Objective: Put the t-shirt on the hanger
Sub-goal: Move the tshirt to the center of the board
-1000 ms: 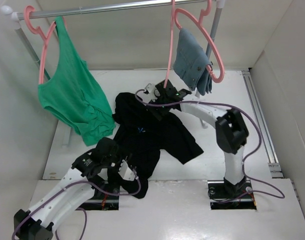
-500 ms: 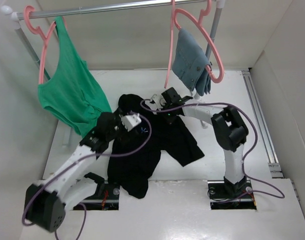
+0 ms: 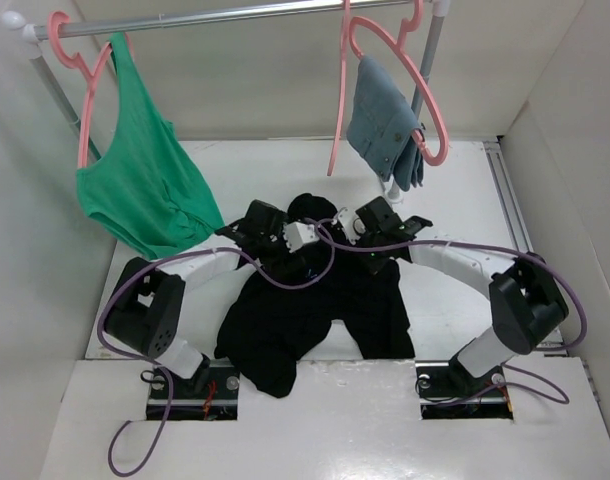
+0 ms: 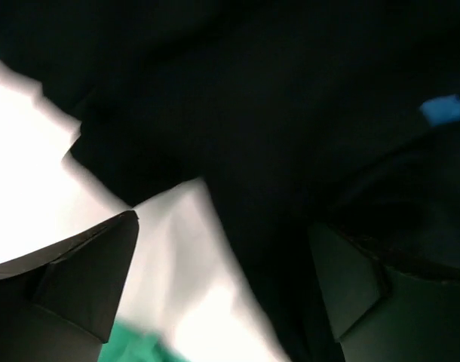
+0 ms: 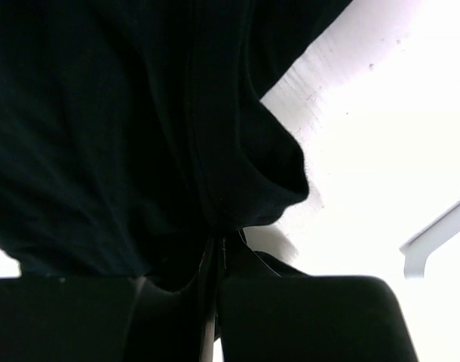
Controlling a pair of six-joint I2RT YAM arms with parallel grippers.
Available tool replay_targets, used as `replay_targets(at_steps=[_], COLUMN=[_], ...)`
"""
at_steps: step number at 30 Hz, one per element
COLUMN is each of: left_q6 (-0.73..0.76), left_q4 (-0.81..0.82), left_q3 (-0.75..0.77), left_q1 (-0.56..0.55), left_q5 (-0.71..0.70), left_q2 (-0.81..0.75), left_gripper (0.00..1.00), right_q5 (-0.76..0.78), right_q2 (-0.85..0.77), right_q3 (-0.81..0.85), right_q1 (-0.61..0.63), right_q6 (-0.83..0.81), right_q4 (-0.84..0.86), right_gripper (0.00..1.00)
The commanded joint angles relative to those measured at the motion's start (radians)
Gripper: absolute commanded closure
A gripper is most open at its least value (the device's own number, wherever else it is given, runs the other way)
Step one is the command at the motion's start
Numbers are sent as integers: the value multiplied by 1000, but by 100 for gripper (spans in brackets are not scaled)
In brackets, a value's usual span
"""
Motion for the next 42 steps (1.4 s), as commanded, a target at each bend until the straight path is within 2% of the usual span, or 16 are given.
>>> replay_targets(at_steps=[1, 8, 12, 13, 14, 16, 17, 21, 24, 30, 32, 33, 34, 35, 38, 42], left_q6=[41, -46, -10, 4, 27, 55, 87, 173, 455, 786, 739, 690, 643, 527, 322, -93], left_q4=[-33, -80, -56, -56, -56, -74, -88, -247, -528, -824, -775, -682, -634, -584, -363, -24], left_q3=[40, 114, 74, 56, 25, -2, -12, -12, -12, -38, -82, -96, -105, -105, -105, -133], left_q1=[-33, -34, -114, -123, -124, -124, -124, -24, 74, 84, 65, 51, 51, 51, 119, 194], left_q5=[111, 252, 98, 97, 97, 97, 97, 97, 160, 195, 196, 196, 196, 196, 260, 279], left_q2=[18, 47, 108, 108, 99, 76, 56, -28, -133, -292, -347, -365, -398, -412, -477, -550], left_gripper=[5, 3, 15, 26, 48, 69, 100, 100, 100, 100, 64, 51, 44, 42, 39, 28], right_q5=[-17, -26, -26, -26, -35, -36, -36, -49, -89, -137, -137, -125, -111, -100, -60, -14], right_q2=[-32, 3, 14, 14, 14, -6, -15, -40, -61, -51, -29, -15, -15, -15, -33, -104], right_q3=[-5, 5, 14, 14, 14, 14, 2, -29, -41, -32, -8, 1, 2, 17, 26, 44], right_q1=[1, -19, -28, -28, -37, -37, -37, -37, -37, 3, 27, 27, 39, 50, 61, 101], right_q6=[42, 23, 23, 23, 23, 23, 23, 0, -24, -63, -75, -75, -84, -84, -84, -84], right_q4=[37, 37, 37, 37, 37, 37, 37, 26, 6, -12, -23, -23, -35, -35, -45, -74], right_gripper=[100, 100, 100, 100, 100, 100, 100, 100, 100, 100, 79, 60, 33, 20, 6, 5])
